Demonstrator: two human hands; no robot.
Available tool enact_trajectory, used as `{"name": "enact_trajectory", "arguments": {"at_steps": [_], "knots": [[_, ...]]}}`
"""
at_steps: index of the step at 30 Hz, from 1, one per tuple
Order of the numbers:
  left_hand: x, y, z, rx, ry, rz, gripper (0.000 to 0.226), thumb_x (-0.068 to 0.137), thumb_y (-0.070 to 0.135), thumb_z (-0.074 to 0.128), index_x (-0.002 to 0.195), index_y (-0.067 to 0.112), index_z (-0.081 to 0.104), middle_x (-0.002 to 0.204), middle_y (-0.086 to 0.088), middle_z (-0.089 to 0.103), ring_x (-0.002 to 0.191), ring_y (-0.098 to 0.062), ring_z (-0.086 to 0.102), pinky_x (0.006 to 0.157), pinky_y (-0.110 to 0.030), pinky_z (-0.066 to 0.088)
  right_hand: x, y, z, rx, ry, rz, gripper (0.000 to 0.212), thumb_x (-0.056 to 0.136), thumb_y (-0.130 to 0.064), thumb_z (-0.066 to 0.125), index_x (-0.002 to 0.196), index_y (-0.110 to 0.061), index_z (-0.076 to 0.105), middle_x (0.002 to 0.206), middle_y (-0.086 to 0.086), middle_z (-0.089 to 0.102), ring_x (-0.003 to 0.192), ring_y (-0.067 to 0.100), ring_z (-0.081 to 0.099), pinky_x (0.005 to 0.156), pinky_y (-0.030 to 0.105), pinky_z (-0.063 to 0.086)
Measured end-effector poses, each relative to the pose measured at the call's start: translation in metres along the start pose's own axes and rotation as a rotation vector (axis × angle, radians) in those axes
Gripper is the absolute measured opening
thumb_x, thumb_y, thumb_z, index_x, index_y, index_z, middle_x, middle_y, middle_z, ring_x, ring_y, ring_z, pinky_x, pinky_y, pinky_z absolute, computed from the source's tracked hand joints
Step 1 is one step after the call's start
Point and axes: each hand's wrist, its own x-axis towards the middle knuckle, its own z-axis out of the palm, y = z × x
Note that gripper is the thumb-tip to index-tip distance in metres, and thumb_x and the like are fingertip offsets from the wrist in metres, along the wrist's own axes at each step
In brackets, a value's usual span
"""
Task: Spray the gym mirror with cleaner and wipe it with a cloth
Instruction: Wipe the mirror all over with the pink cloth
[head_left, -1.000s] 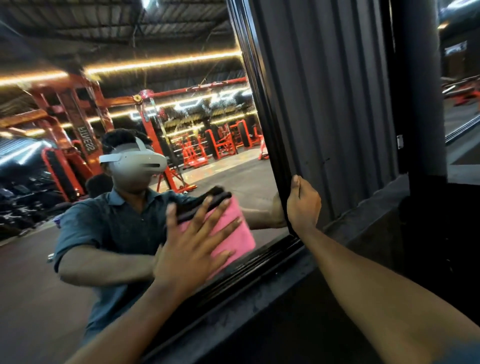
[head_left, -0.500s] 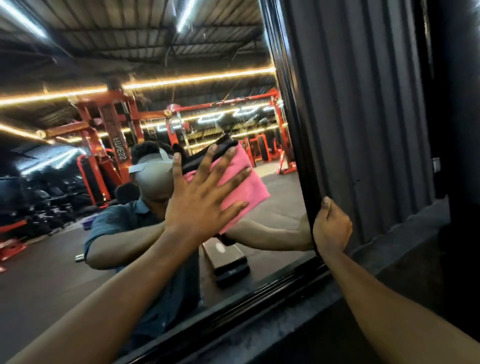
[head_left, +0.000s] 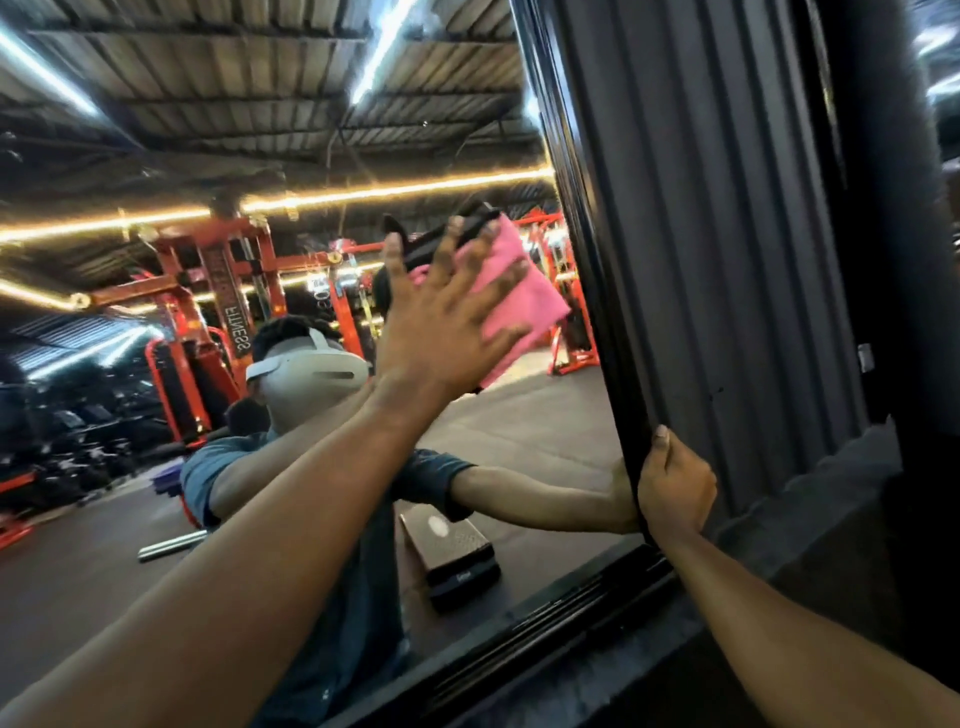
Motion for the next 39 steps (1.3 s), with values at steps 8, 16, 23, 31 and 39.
{"name": "enact_trajectory", "arguments": {"at_steps": [8,16,23,31,39], "knots": [[-0.122,-0.052,-0.029,-0.051,-0.077,-0.276,0.076,0.099,0.077,0.015,0.164,0.042,-0.004,0.174,-0.003,-0.015,0.160,-0.033,-0.008,0.116,-0.080,-0.002,-0.006,-0.030,-0.022,-0.149,-0.103,0.107,0.043,0.109,-0.031,0.038,0.110,0.002,0.065,0.104,0.030,0.065,0.098,0.049,0.060,0.079,0.052,0.047],[-0.126,0.013,-0.037,-0.359,-0.251,-0.228,0.059,0.105,0.053,-0.003,0.163,0.046,0.000,0.171,0.016,-0.013,0.160,-0.015,-0.014,0.126,-0.059,0.006,-0.090,-0.143,-0.039,0.294,-0.110,-0.300,0.022,0.102,-0.018,0.051,0.120,-0.010,0.061,0.120,0.004,0.057,0.111,0.025,0.055,0.098,0.039,0.046],[-0.135,-0.034,-0.071,-0.825,0.006,-0.284,0.059,0.107,0.054,0.014,0.160,0.037,0.033,0.159,0.004,0.049,0.148,-0.019,0.042,0.120,-0.054,0.033,-0.168,-0.234,0.002,0.269,-0.459,-0.454,0.069,0.107,-0.045,0.039,0.167,-0.027,0.010,0.173,0.007,0.014,0.160,0.024,0.010,0.127,0.055,0.015],[-0.204,-0.101,-0.068,-0.385,0.206,-0.544,0.048,0.104,0.028,0.044,0.150,0.016,0.052,0.162,-0.004,0.043,0.152,-0.029,0.033,0.122,-0.057,0.023,0.004,-0.243,0.025,-0.169,-0.203,-0.146,0.074,0.092,-0.073,0.019,0.162,-0.049,0.016,0.171,0.014,0.015,0.153,0.046,0.018,0.112,0.074,0.020],[-0.222,-0.115,-0.066,-0.362,0.280,-0.609,0.054,0.105,0.032,0.034,0.155,0.012,0.043,0.162,-0.010,0.039,0.151,-0.034,0.033,0.120,-0.064,0.027,-0.093,-0.335,0.044,-0.043,-0.323,-0.784,0.059,0.103,-0.049,0.031,0.161,-0.039,0.027,0.173,0.004,0.011,0.160,0.035,0.003,0.119,0.075,-0.005]]}}
